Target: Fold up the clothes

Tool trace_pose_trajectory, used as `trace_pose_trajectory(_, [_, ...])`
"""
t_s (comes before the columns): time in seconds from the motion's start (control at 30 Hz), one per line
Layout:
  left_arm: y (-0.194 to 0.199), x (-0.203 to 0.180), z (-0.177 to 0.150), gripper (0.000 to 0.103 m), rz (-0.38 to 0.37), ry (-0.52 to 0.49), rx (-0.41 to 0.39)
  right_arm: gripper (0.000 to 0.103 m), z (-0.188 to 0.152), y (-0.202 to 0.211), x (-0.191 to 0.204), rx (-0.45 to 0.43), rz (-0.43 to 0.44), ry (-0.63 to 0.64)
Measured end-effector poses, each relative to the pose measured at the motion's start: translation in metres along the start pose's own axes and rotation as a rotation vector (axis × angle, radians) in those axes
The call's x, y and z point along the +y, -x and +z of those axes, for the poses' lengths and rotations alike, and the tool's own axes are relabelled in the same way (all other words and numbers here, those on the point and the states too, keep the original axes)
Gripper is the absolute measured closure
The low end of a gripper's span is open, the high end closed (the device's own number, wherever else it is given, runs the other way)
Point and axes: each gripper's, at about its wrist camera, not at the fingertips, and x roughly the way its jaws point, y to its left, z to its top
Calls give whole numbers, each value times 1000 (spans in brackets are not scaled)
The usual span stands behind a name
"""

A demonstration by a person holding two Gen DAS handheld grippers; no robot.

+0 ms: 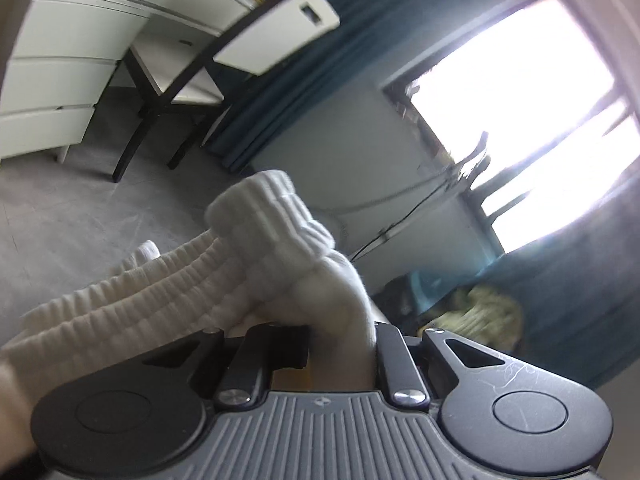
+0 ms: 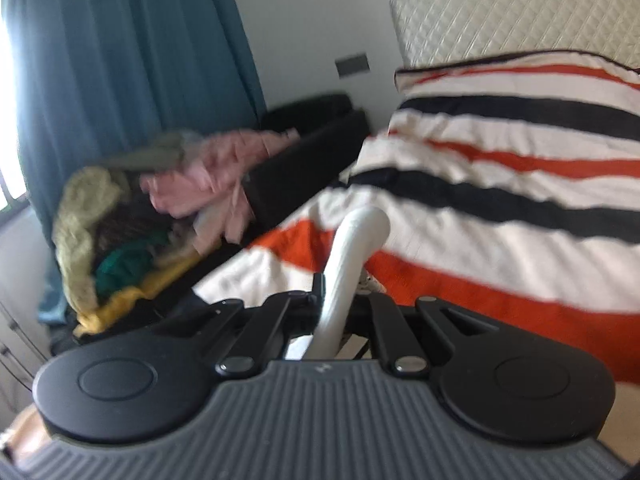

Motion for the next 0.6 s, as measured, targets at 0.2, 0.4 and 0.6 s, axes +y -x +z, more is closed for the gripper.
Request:
trace_pose_trajectory(0.2, [-49, 4, -7, 85, 36, -49, 65, 98, -44, -49, 14, 92, -69, 69])
trace_pose_trajectory(0.4, [-43, 20, -4, 72, -24, -22, 99, 94, -51, -45, 8, 114, -59, 84])
trace_pose_trajectory(0.6, [3, 25, -10, 35, -162, -49, 125, 45, -36, -13, -21, 183, 65, -43])
